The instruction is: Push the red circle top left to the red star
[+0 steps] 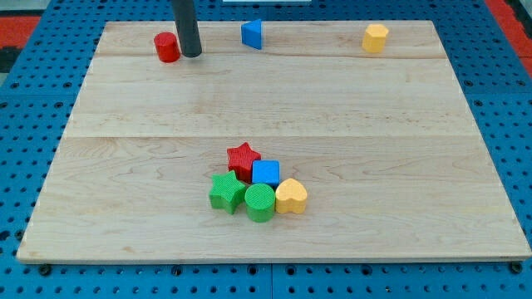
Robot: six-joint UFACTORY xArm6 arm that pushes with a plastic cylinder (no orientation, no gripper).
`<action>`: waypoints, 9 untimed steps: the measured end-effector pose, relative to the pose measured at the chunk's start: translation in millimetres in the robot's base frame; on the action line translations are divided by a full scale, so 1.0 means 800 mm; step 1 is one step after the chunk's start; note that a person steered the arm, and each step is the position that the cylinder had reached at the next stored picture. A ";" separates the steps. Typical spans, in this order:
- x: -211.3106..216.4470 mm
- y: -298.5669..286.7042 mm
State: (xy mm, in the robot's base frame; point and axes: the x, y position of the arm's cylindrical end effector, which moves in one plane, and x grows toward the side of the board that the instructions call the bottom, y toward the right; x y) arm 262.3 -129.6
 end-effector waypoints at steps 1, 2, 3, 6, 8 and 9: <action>-0.052 -0.052; -0.014 -0.078; 0.046 0.010; 0.063 -0.052; 0.128 0.095; 0.165 0.061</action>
State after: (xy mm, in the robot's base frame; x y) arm 394.3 -81.1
